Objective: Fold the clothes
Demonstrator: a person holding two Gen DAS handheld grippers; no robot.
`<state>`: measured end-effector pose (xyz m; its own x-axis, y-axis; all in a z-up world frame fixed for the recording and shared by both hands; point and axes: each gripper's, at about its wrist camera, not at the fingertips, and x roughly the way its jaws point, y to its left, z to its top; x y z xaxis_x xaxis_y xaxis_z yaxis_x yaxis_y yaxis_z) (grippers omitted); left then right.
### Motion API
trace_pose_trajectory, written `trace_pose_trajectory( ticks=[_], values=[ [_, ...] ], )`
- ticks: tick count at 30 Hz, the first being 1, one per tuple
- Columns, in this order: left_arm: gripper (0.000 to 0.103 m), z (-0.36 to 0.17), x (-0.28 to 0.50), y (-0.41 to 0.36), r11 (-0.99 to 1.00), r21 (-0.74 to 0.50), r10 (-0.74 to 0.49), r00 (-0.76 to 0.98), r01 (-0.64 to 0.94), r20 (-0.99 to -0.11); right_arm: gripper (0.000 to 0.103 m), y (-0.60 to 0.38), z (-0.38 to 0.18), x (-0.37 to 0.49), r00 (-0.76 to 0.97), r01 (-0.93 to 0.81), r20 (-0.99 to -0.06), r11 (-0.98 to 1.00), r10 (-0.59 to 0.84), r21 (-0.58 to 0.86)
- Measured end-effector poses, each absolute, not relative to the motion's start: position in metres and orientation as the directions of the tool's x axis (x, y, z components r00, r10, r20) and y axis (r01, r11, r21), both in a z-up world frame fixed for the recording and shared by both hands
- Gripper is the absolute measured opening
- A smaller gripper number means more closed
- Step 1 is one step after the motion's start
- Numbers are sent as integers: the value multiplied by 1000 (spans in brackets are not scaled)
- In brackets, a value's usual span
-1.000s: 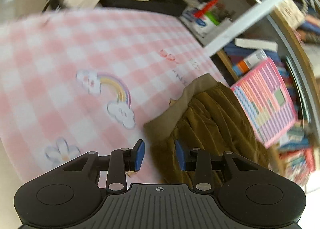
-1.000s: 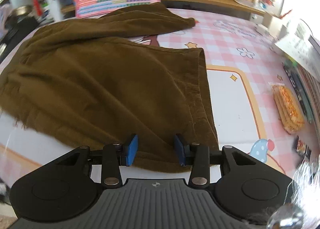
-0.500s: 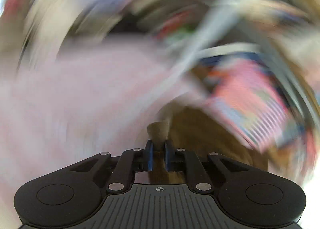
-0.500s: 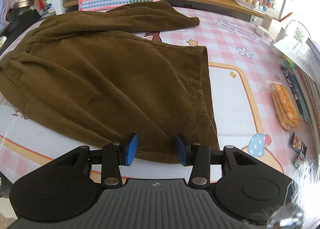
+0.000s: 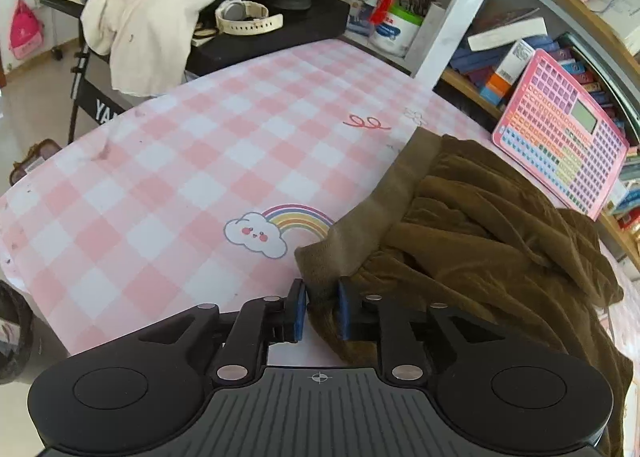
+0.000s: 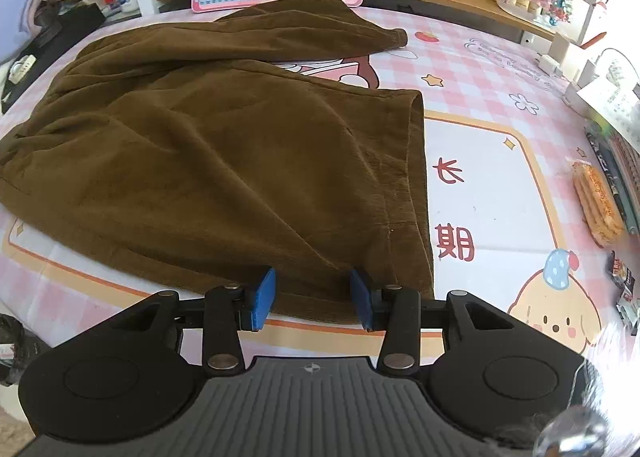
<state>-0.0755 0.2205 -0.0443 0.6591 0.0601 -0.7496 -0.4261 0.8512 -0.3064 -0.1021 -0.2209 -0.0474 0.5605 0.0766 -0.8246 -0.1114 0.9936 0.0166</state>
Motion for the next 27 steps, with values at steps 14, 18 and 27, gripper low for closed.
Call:
trace_pose_trajectory(
  ticks=[14, 18, 27],
  values=[
    [28, -18, -64, 191, 968, -224, -75, 716, -115, -694, 41, -220, -49, -104, 580, -6, -814, 1000, 7, 4],
    [28, -45, -58, 180, 969, -231, -124, 646, -84, -754, 47, -224, -48, -103, 579, 16, -815, 1000, -8, 2],
    [33, -34, -58, 162, 977, -214, -168, 687, 19, -706, 47, -228, -34, -104, 610, 57, -792, 998, -26, 11]
  ],
)
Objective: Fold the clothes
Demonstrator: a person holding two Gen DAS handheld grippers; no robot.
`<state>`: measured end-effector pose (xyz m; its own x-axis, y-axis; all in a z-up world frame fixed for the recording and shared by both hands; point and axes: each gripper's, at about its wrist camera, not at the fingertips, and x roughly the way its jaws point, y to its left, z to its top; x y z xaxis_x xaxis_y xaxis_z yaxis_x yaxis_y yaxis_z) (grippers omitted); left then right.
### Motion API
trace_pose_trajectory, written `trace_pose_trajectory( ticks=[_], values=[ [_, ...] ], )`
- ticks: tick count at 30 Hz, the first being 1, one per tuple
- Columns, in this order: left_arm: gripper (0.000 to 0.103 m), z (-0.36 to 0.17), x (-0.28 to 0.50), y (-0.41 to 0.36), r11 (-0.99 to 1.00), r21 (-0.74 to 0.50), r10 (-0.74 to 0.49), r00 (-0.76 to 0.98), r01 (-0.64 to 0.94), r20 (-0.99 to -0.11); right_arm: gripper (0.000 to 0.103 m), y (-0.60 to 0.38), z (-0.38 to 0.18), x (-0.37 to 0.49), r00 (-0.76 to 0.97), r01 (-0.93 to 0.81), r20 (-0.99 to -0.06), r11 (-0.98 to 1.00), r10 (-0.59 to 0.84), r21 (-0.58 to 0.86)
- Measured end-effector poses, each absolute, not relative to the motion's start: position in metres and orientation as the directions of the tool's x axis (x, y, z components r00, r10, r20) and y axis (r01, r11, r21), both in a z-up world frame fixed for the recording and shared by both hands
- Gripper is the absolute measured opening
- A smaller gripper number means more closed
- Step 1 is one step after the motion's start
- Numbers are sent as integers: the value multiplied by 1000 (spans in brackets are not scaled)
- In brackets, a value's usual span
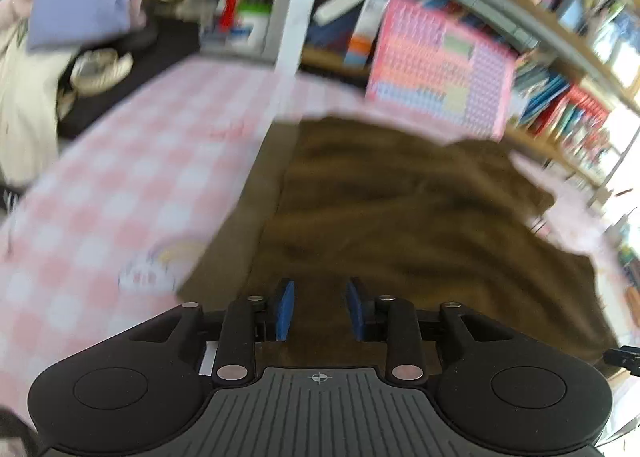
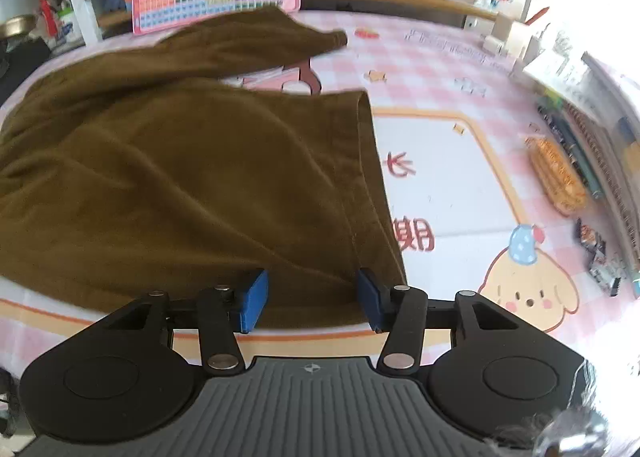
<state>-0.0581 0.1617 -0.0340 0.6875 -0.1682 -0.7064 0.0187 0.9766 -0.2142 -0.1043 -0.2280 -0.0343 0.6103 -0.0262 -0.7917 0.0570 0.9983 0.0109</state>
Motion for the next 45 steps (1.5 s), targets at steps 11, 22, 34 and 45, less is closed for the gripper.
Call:
trace_pose_trajectory(
  ticks=[11, 22, 34, 45],
  values=[
    [47, 4, -58, 121, 967, -148, -254, 761, 207, -597, 47, -216, 15, -114, 715, 64, -698, 998, -32, 20],
    [51, 1, -56, 104, 955, -160, -296, 756, 251, -584, 47, -217, 34, -121, 744, 46, -667, 999, -38, -6],
    [52, -2, -38, 68, 983, -140, -182, 767, 121, -615, 48, -248, 28, -68, 737, -109, -672, 994, 66, -22],
    [52, 4, -24, -14, 992, -103, -9, 762, -77, -648, 49, -311, 25, 35, 657, -433, -702, 900, 274, -54]
  ],
)
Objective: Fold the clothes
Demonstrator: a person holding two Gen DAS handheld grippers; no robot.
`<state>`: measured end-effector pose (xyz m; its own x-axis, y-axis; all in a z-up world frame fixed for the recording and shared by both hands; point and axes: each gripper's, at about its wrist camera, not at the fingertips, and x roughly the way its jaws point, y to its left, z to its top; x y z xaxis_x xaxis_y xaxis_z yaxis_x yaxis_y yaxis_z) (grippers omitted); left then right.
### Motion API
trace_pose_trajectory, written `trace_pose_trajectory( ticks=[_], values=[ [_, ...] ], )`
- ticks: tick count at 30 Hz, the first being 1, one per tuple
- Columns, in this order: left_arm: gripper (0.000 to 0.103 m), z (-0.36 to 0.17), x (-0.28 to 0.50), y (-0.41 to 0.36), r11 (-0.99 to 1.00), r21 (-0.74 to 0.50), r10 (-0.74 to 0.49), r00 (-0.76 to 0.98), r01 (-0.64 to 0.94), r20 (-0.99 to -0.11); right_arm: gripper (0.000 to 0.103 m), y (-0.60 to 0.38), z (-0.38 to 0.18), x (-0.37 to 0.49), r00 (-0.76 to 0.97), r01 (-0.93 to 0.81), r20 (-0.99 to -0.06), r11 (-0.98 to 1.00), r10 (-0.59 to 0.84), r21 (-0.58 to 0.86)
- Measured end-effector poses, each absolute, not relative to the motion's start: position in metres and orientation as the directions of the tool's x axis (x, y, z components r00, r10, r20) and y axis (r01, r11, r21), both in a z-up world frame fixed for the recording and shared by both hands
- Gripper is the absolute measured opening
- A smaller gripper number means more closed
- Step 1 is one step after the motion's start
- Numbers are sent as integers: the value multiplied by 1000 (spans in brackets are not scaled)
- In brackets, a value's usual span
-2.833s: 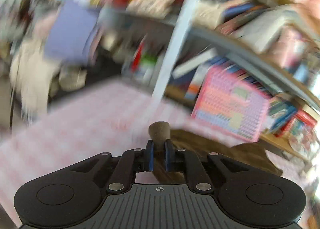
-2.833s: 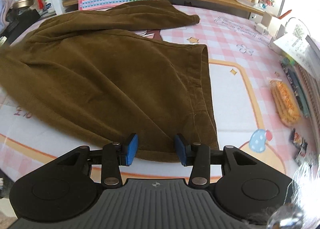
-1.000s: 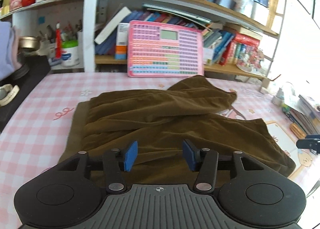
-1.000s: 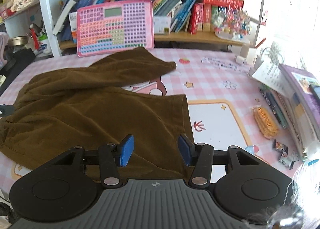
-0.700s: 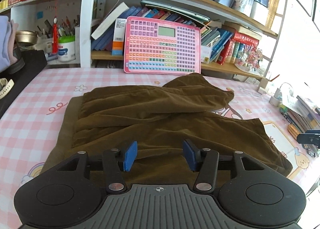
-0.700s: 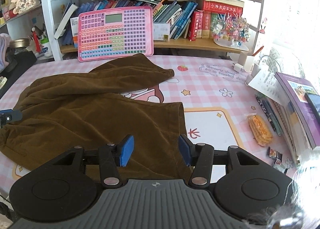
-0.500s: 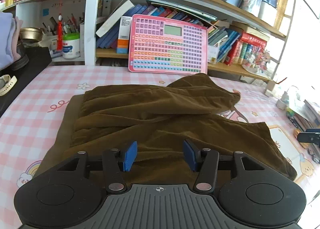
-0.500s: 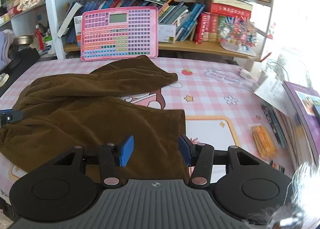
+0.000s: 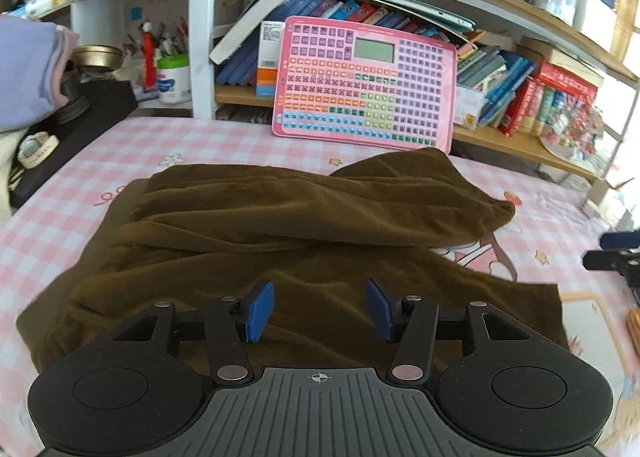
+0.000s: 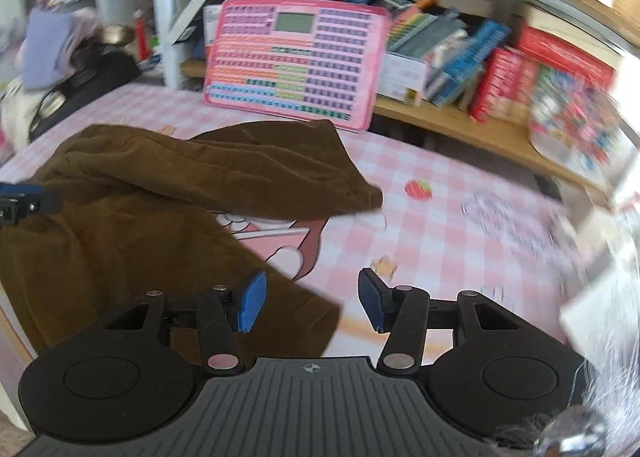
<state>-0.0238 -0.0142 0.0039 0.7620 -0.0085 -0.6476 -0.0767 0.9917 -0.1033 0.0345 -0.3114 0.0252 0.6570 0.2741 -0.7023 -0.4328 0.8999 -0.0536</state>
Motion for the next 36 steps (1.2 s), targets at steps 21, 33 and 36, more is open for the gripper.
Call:
trace_pose_trajectory(
  ticks=[21, 33, 36],
  values=[
    [68, 1, -65, -75, 950, -25, 196, 658, -311, -727, 53, -333, -5, 167, 483, -802, -743, 574, 463, -163],
    [68, 1, -67, -79, 932, 2, 247, 628, -363, -738, 53, -320, -13, 198, 424, -857, -757, 490, 497, -159],
    [68, 2, -69, -77, 924, 10, 265, 620, -382, -738, 53, -311, -17, 204, 399, -874, -764, 463, 508, -149]
  ],
)
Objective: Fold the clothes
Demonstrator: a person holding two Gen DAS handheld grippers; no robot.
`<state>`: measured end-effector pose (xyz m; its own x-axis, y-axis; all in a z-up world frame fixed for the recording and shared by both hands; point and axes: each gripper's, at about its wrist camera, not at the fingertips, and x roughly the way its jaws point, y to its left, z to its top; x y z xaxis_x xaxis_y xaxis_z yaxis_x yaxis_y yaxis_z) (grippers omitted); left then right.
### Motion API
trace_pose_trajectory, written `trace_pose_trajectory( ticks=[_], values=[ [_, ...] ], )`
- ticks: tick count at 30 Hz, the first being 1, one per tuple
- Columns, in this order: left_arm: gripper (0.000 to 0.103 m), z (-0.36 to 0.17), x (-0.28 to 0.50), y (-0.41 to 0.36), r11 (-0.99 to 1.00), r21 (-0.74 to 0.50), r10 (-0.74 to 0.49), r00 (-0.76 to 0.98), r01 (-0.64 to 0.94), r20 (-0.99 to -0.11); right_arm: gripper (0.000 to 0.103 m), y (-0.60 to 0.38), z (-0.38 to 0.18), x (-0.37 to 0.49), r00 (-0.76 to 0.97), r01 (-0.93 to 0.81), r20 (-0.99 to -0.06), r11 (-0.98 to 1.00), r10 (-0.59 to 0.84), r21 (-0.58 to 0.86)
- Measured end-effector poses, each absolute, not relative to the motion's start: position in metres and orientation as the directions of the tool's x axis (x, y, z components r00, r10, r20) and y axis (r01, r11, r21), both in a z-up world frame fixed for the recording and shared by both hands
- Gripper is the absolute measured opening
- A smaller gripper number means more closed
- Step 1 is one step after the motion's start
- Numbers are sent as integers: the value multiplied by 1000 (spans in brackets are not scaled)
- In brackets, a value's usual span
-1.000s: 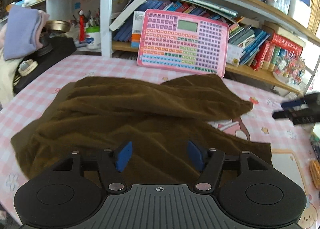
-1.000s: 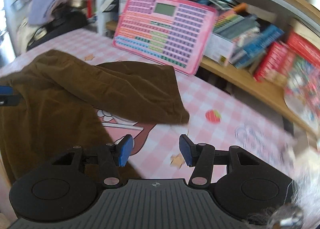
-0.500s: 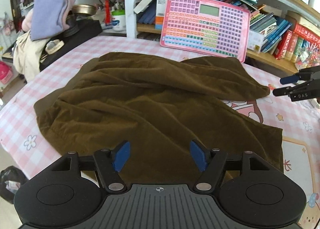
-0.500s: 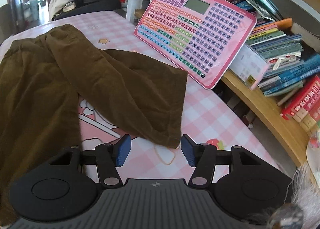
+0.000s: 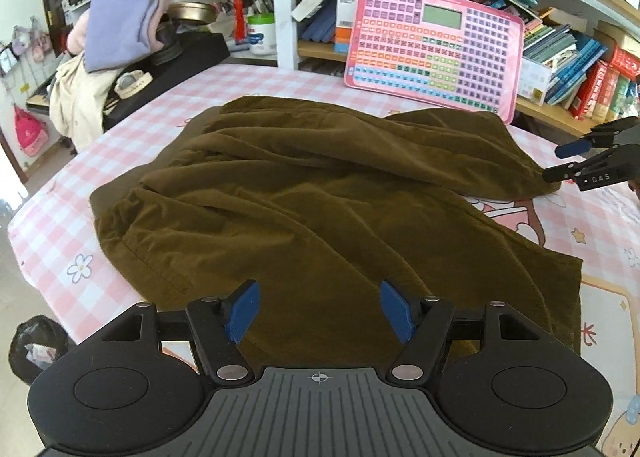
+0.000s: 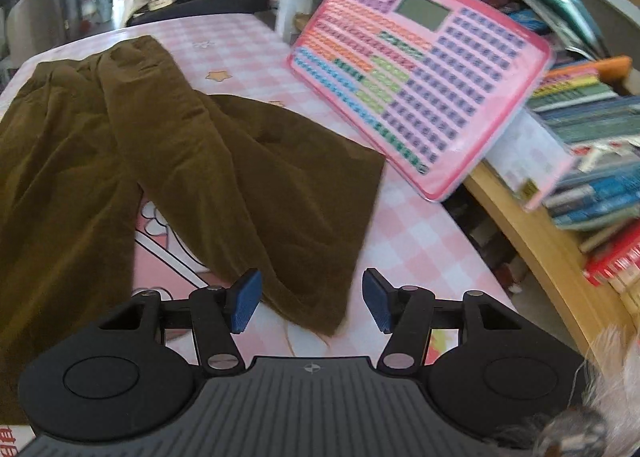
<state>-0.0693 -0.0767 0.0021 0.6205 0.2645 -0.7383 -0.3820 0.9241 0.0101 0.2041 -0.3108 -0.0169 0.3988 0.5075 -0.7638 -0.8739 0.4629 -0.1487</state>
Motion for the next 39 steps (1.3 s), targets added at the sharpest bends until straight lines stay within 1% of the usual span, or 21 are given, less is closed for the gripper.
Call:
trace_pose_trajectory(
  ticks=[5, 7, 9, 12, 20, 22, 24, 26, 28, 29, 31, 32, 34, 35, 36, 37, 38, 39],
  values=[
    [68, 3, -74, -70, 908, 10, 289, 610, -418, -738, 53, -289, -27, 208, 343, -910, -787, 391, 513, -141],
    [68, 1, -74, -68, 904, 4, 289, 606, -427, -741, 49, -285, -31, 207, 328, -917, -800, 374, 503, -141],
    [68, -2, -72, -67, 904, -5, 281, 603, -427, -746, 36, -285, -33, 206, 319, -915, -808, 385, 495, -125],
    [68, -5, -67, -68, 910, -15, 265, 607, -415, -749, 28, -289, -33, 203, 290, -908, -809, 414, 511, -64],
    [68, -5, -57, -74, 924, -17, 241, 619, -381, -747, 29, -281, -35, 197, 315, -915, -810, 385, 495, -121],
    [68, -3, -58, -73, 925, -13, 245, 623, -380, -743, 23, -278, -37, 197, 295, -925, -828, 361, 476, -122],
    [68, -2, -60, -71, 921, -14, 252, 622, -390, -741, 5, -275, -41, 197, 272, -935, -849, 334, 454, -121],
    [68, -2, -61, -66, 912, -16, 265, 617, -410, -741, 4, -277, -29, 190, 225, -954, -856, 285, 466, -95],
    [68, -3, -61, -63, 907, -18, 270, 614, -421, -742, 3, -286, 5, 178, 112, -974, -812, 225, 573, 25],
    [68, -4, -61, -62, 904, -20, 273, 612, -427, -743, 3, -293, 27, 173, 52, -977, -761, 192, 646, 96],
    [68, -4, -62, -59, 899, -22, 278, 608, -438, -744, 3, -308, 72, 167, -3, -976, -633, 136, 775, 171],
    [68, -4, -62, -59, 898, -22, 280, 607, -440, -743, 3, -314, 90, 168, -1, -975, -579, 126, 815, 180],
    [68, -3, -64, -60, 895, -16, 288, 606, -445, -742, 3, -322, 115, 182, 50, -969, -502, 164, 863, 186],
    [68, -2, -66, -60, 893, -13, 293, 605, -449, -741, 3, -323, 117, 194, 86, -959, -491, 205, 867, 195],
    [68, -1, -68, -59, 890, -13, 298, 604, -455, -740, 3, -322, 116, 208, 124, -946, -491, 252, 862, 205],
    [68, -1, -70, -58, 887, -13, 303, 603, -461, -738, 3, -317, 107, 223, 182, -932, -530, 316, 828, 175],
    [68, 0, -71, -57, 884, -13, 307, 602, -467, -737, 3, -308, 91, 240, 234, -918, -596, 377, 768, 125],
    [68, 1, -73, -56, 881, -12, 312, 601, -473, -736, 6, -301, 71, 254, 306, -890, -660, 452, 686, 58]
  ],
)
